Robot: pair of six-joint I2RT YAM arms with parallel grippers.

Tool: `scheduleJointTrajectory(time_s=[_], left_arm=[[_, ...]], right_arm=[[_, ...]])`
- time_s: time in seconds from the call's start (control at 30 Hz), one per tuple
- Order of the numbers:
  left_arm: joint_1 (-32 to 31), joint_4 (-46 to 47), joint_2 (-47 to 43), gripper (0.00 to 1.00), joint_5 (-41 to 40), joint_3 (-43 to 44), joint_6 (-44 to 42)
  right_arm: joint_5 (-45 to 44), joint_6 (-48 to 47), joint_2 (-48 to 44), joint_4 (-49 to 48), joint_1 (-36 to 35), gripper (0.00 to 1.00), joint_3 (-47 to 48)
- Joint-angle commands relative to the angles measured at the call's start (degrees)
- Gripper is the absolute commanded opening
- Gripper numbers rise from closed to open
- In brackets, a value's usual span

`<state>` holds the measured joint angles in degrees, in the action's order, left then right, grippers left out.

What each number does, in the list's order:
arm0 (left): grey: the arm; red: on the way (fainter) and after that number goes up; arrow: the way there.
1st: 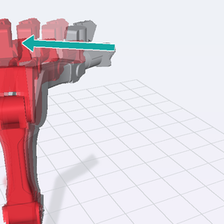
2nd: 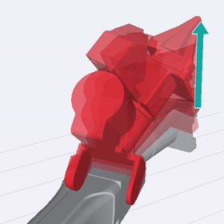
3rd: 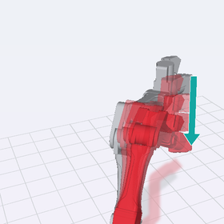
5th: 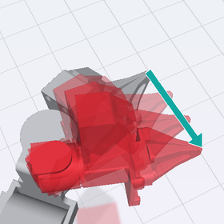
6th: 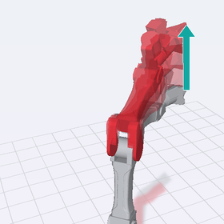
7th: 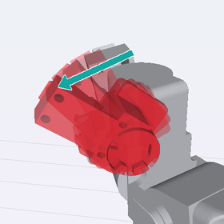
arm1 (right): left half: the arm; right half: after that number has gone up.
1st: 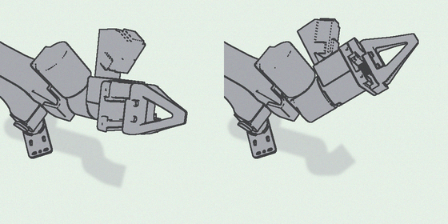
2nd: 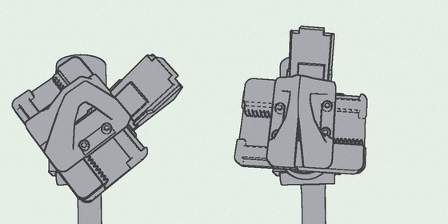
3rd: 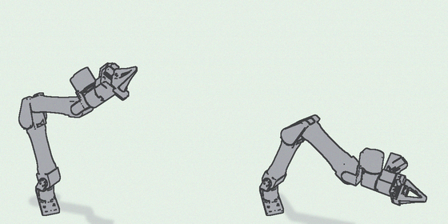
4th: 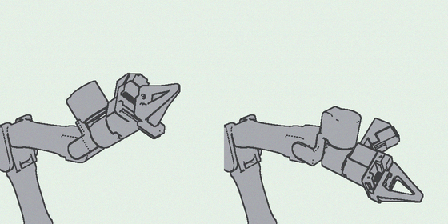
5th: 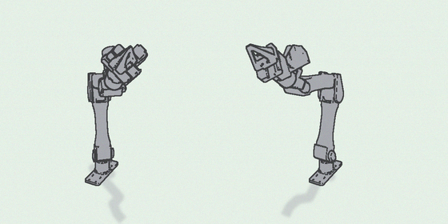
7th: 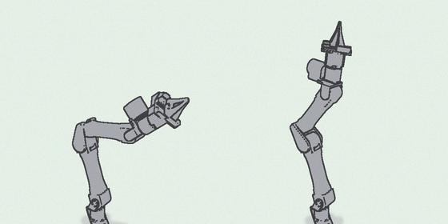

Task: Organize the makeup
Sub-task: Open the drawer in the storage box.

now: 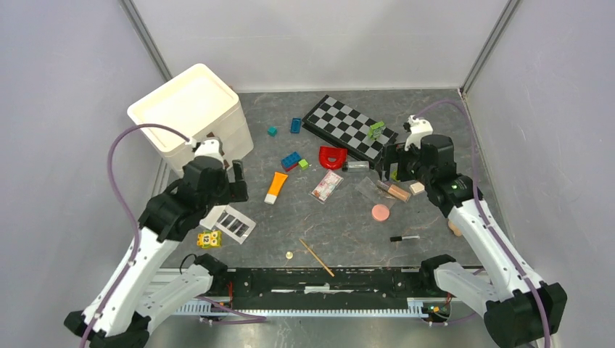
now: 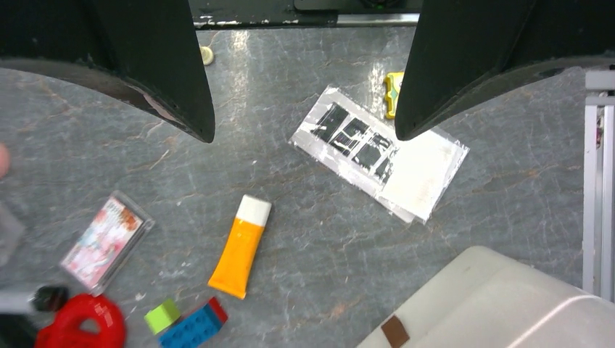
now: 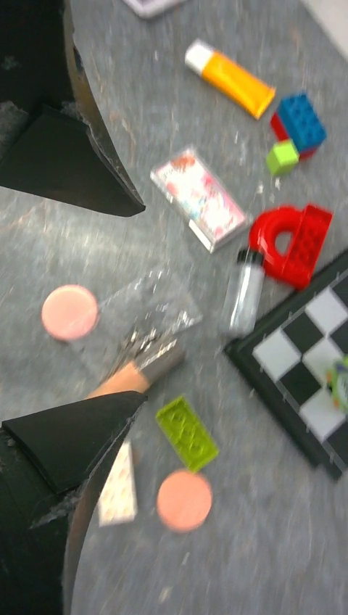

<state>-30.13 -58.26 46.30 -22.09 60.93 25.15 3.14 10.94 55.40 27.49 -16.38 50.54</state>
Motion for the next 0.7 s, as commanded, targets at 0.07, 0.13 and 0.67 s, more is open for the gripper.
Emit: scheduleJointTrajectory(time_s=[0.07, 0.13, 0.67], left_arm=[[0.0, 3.8, -14.9, 1.0, 1.2, -1.1, -1.5], [0.1, 5.6, -21.0, 1.0, -1.0, -2.9, -1.1], [-0.1, 8.0, -30.5, 1.0, -7.9, -0.1, -3.1]], right_arm=[[18.2, 16.4, 5.9, -26.8, -1.5, 0.98, -7.2], [13.5, 18.3, 9.2, -30.8, -6.7, 0.98, -5.3], [7.4, 38.7, 55.1, -57.5, -33.1, 0.98, 31.3]])
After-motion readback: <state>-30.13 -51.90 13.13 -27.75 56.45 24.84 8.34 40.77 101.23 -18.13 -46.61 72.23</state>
